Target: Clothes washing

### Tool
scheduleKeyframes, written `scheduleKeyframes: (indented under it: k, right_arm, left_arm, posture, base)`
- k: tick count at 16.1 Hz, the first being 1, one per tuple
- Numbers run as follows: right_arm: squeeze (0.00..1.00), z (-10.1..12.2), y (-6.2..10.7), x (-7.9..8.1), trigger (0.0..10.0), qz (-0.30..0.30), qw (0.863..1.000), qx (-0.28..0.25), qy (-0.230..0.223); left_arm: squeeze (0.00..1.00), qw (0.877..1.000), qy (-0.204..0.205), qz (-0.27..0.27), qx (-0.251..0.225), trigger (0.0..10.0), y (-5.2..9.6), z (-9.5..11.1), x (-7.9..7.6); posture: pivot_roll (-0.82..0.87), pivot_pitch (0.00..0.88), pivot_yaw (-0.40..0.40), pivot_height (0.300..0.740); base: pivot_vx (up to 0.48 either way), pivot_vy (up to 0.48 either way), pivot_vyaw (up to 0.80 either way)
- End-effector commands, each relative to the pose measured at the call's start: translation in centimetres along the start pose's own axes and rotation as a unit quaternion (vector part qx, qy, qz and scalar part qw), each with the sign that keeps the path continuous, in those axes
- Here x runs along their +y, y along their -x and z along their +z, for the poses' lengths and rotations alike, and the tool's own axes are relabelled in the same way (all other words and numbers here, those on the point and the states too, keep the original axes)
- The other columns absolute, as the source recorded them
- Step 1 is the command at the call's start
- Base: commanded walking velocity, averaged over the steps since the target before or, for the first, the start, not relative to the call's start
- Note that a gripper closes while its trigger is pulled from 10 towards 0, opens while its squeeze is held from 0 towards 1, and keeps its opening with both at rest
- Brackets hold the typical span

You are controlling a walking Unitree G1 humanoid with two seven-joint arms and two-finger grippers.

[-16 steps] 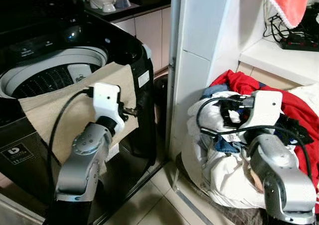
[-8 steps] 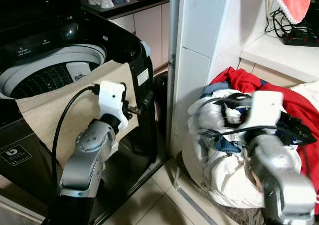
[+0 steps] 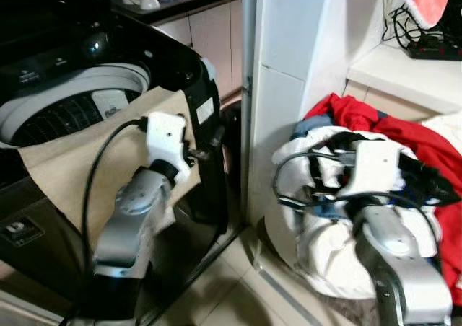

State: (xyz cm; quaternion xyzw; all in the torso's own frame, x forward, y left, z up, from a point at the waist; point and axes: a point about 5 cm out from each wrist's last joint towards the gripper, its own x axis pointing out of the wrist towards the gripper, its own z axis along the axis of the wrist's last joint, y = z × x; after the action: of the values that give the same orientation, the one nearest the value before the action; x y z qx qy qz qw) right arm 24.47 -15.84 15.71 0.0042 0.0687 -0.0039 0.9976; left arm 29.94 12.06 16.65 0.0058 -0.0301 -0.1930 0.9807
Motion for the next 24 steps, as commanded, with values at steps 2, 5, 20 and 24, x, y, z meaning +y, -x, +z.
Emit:
scheduleKeyframes:
  k: [2, 5, 20, 24]
  right_arm:
    - [0.0, 0.4, 0.3, 0.5, 10.0, 0.008, 1.0, -0.015, -0.011]
    - [0.0, 0.3, 0.5, 0.5, 10.0, 0.003, 1.0, -0.013, -0.021]
    - [0.0, 1.1, 0.0, 0.0, 10.0, 0.033, 0.999, -0.03, 0.019]
    - [0.0, 1.2, -0.2, -0.1, 10.0, 0.037, 0.999, -0.033, 0.019]
  left_arm:
    - [0.0, 1.0, -0.01, 0.012, 0.001, 10.0, 0.0, 0.1, 0.7]
    - [0.0, 1.0, -0.011, 0.008, 0.001, 10.0, -0.1, 0.0, 0.6]
    - [0.0, 0.998, 0.001, 0.055, -0.014, 10.0, 1.5, -0.3, 0.7]
    - [0.0, 0.998, 0.002, 0.058, -0.013, 10.0, 1.7, -0.2, 0.7]
  posture:
    - [-0.14, 0.0, 0.074, 0.74]
    - [-0.15, 0.0, 0.078, 0.74]
    - [-0.14, 0.0, 0.04, 0.74]
    - [-0.13, 0.0, 0.031, 0.74]
  base:
    - [0.0, 0.476, -0.55]
    - [0.0, 0.474, -0.66]
    - [0.079, -0.128, -0.16]
    - [0.333, 0.0, 0.0]
